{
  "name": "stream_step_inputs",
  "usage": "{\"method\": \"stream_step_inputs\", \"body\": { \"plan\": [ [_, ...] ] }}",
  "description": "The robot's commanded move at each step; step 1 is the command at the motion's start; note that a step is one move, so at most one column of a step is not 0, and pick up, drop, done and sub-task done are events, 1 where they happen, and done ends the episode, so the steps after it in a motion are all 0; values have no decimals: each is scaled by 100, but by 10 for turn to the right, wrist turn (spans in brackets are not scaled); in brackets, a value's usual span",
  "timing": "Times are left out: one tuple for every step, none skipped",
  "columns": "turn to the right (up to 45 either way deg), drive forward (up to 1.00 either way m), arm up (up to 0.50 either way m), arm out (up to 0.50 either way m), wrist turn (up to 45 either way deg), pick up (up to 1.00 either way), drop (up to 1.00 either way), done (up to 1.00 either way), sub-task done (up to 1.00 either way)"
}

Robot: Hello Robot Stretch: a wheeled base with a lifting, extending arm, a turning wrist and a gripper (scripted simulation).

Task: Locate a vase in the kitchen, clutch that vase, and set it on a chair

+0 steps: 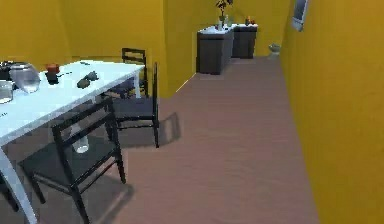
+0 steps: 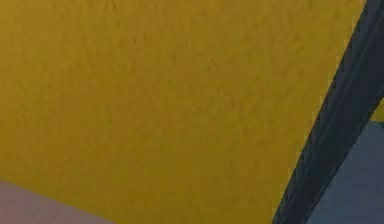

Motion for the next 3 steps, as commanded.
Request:
{"method": "stream_step_inputs", "body": {
  "plan": [
    [0,100,0,0,0,0,0,0,0],
    [-60,0,0,0,0,0,0,0,0],
    [0,45,0,0,0,0,0,0,0]
  ]
}}
